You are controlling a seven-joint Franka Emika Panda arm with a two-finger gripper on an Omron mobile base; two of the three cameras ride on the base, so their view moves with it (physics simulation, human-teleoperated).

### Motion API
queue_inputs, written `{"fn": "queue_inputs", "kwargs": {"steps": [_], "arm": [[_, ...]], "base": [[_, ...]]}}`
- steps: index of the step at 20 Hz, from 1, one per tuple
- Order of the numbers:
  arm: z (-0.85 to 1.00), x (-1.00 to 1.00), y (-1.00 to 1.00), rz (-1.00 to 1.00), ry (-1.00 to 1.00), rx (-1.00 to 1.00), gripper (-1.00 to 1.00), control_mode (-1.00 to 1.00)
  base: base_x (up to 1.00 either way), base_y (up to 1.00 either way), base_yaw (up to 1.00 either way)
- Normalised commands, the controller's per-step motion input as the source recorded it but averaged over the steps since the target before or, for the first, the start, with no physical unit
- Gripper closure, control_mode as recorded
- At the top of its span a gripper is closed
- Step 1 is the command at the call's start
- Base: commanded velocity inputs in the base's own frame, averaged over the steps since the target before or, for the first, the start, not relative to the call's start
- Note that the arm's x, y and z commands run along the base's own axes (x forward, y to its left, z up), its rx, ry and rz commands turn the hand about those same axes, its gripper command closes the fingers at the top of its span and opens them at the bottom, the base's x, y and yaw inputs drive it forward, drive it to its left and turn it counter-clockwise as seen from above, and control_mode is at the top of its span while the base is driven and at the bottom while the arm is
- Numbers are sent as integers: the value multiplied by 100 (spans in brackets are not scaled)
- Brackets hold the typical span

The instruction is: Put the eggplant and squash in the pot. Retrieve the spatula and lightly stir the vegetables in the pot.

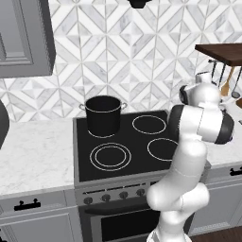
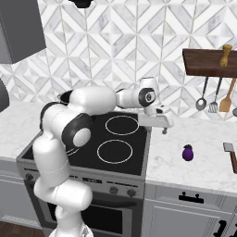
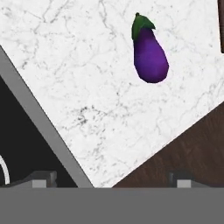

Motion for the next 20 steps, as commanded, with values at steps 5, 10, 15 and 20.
{"fn": "queue_inputs", "kwargs": {"steps": [5, 10, 15, 20], "arm": [[-28, 0, -71, 6, -1, 2, -100, -100], [-35, 5, -58, 9, -2, 4, -100, -100], [-42, 14, -38, 11, -1, 8, -100, -100], [-49, 24, -27, 12, 0, 10, -100, -100]], "base": [[0, 0, 0], [0, 0, 0], [0, 0, 0], [0, 0, 0]]}}
